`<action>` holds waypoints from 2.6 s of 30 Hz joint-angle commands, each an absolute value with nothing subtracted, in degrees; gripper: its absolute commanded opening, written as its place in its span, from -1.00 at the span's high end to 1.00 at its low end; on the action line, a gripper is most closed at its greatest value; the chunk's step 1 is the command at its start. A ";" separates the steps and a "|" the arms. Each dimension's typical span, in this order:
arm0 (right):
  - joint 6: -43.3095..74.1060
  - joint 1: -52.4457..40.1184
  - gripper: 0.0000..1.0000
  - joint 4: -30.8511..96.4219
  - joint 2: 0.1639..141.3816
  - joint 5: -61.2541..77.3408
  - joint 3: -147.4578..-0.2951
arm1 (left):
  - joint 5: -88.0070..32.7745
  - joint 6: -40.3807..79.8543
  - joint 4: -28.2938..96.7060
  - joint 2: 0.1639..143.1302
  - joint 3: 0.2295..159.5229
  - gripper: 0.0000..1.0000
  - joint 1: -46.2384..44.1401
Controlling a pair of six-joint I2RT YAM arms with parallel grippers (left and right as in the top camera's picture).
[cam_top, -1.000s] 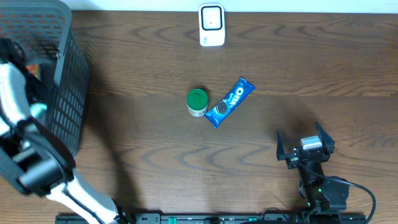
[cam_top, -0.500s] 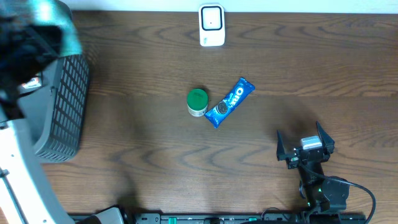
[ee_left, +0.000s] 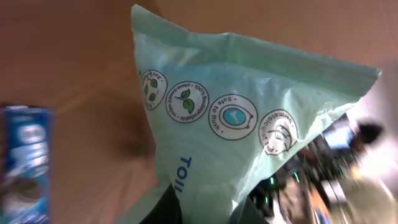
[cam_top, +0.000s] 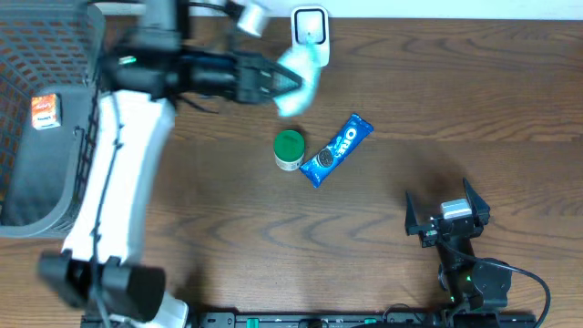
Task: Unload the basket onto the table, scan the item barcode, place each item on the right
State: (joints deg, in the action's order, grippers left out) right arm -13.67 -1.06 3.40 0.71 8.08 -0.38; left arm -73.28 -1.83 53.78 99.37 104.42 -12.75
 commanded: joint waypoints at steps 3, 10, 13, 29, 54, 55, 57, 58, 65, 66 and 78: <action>-13.76 -0.89 -0.99 3.64 0.38 8.01 -0.32 | -78.91 -11.55 53.67 108.38 104.12 0.84 -20.95; -13.76 -0.89 -0.99 3.64 0.38 8.01 -0.32 | -83.74 -11.57 48.86 118.32 104.12 0.85 -27.40; -13.76 -0.89 -0.99 3.64 0.38 8.01 -0.32 | -82.32 -11.55 45.67 121.21 104.12 0.85 -29.17; -13.74 -0.89 -0.99 3.62 0.38 8.01 -0.32 | -7.79 8.03 38.24 124.46 104.07 0.85 -46.52; -13.76 -0.89 -0.98 3.62 0.38 8.01 -0.32 | 0.91 8.12 39.05 128.25 105.36 -0.73 -47.35; -13.76 -0.89 -0.98 3.64 0.38 8.01 -0.32 | 0.89 8.36 38.92 127.48 105.36 -0.73 -47.33; -13.74 -0.89 -0.99 3.62 0.38 8.01 -0.32 | 0.80 10.48 38.52 124.57 105.36 -0.72 -47.35; -13.76 -0.89 -0.98 3.64 0.38 8.01 -0.32 | 0.43 10.98 38.50 123.72 105.36 -0.72 -47.35; -13.76 -0.89 -0.99 3.64 0.38 8.01 -0.32 | -1.08 11.79 38.04 120.97 105.30 0.85 -47.33; -13.76 -0.89 -0.99 3.64 0.38 8.01 -0.32 | -1.10 11.99 38.04 121.40 105.19 0.85 -47.35; -13.76 -0.89 -0.99 3.62 0.38 8.01 -0.32 | -7.09 15.42 37.54 130.47 104.86 0.85 -47.27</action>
State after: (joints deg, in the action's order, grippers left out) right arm -13.67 -1.06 3.40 0.71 8.05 -0.38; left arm -5.91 13.37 37.45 127.52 104.88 -47.51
